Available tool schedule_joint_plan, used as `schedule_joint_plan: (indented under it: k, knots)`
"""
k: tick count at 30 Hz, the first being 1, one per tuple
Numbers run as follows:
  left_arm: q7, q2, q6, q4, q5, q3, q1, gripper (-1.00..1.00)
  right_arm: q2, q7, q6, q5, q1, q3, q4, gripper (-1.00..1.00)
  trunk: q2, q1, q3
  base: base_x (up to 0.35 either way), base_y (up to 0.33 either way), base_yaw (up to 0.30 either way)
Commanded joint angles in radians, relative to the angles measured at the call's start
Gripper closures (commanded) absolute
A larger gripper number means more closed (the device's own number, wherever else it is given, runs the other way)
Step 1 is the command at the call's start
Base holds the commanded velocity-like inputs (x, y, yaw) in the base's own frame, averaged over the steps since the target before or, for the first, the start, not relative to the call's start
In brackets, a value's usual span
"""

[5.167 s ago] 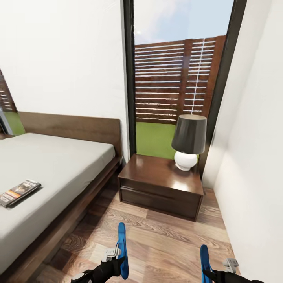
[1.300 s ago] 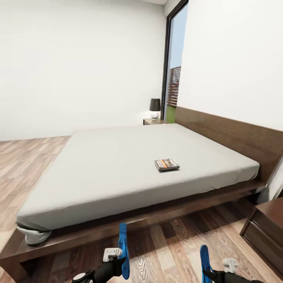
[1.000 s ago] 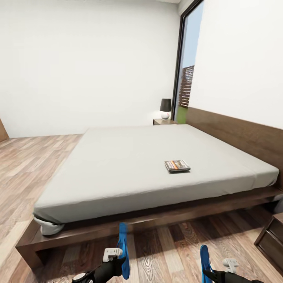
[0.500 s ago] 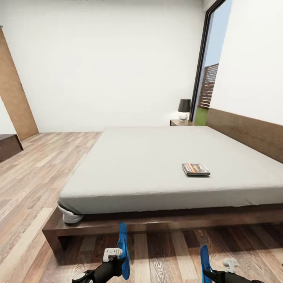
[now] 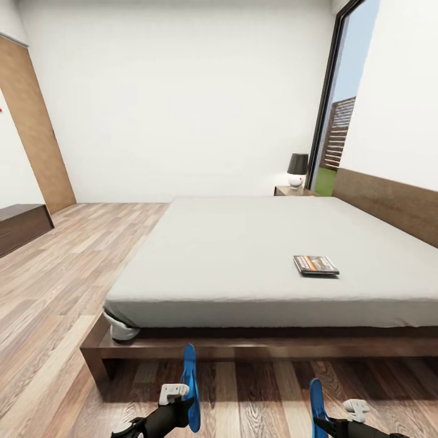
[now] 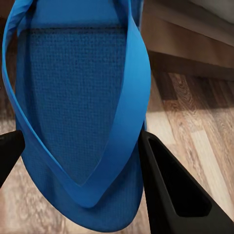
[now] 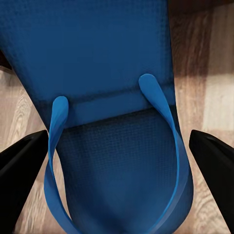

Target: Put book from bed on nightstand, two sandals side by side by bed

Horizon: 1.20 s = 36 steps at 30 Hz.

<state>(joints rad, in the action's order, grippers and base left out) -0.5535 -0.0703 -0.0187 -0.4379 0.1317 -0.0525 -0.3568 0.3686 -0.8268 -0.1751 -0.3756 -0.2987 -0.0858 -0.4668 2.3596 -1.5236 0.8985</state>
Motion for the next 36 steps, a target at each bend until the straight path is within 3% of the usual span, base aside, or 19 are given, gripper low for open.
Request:
schedule_joint_plan:
  k: [1, 5, 10, 13, 16, 18, 20, 23, 25, 29, 36]
  knots:
    - [-0.004, 0.001, -0.001, 0.001, 0.002, -0.007, -0.001, 1.0, 0.001, 0.0, -0.009, -0.011, 0.0, -0.005, -0.001, 1.0, 0.0, 0.0, 0.001, 0.0, 0.0, 0.0]
    - [0.044, 0.013, -0.003, -0.005, 0.003, -0.013, -0.001, 1.0, 0.002, -0.001, -0.01, -0.011, 0.0, -0.005, -0.001, 1.0, 0.0, 0.0, 0.001, 0.0, 0.0, 0.0]
    - [0.375, 0.022, -0.009, -0.004, -0.001, -0.007, -0.002, 1.0, 0.003, -0.002, -0.012, -0.011, 0.0, -0.005, -0.001, 1.0, 0.0, 0.0, 0.001, 0.0, 0.0, 0.0]
    - [0.495, 0.023, -0.009, 0.006, -0.007, -0.004, -0.002, 1.0, 0.003, -0.001, -0.011, -0.011, 0.0, -0.005, -0.001, 1.0, 0.0, 0.0, 0.001, 0.0, 0.0, 0.0]
    - [0.525, 0.023, -0.011, 0.014, -0.047, -0.004, -0.002, 1.0, 0.003, 0.0, -0.011, -0.011, 0.0, -0.005, -0.001, 1.0, 0.0, 0.0, 0.001, 0.0, 0.0, 0.0]
    - [0.533, 0.024, -0.012, 0.016, -0.102, -0.005, -0.002, 1.0, 0.003, 0.0, -0.011, -0.011, 0.0, -0.005, -0.001, 1.0, 0.0, 0.0, 0.001, 0.0, 0.0, 0.0]
    - [0.539, 0.025, -0.026, 0.018, -0.179, -0.006, -0.002, 1.0, 0.003, 0.0, -0.011, -0.011, 0.0, -0.005, -0.001, 1.0, 0.0, 0.0, 0.001, 0.0, 0.0, 0.0]
    - [0.54, 0.026, -0.077, 0.019, -0.222, -0.008, -0.002, 1.0, 0.003, 0.0, -0.011, -0.011, 0.0, -0.005, -0.001, 1.0, 0.0, 0.0, 0.001, 0.0, 0.0, 0.0]
    - [0.543, 0.026, -0.117, 0.019, -0.236, -0.01, -0.002, 1.0, 0.003, 0.0, -0.011, -0.011, 0.0, -0.005, -0.001, 1.0, 0.0, 0.0, 0.001, 0.0, 0.0, 0.0]
    - [0.622, 0.026, -0.147, 0.018, -0.24, -0.013, -0.002, 1.0, 0.003, 0.0, -0.01, -0.011, 0.0, -0.005, -0.001, 1.0, 0.0, 0.0, 0.001, 0.0, 0.0, 0.0]
    - [0.666, 0.023, -0.153, 0.015, -0.206, -0.015, -0.003, 1.0, 0.003, 0.0, -0.01, -0.011, 0.0, -0.005, -0.001, 1.0, 0.0, 0.0, 0.001, 0.0, 0.0, 0.0]
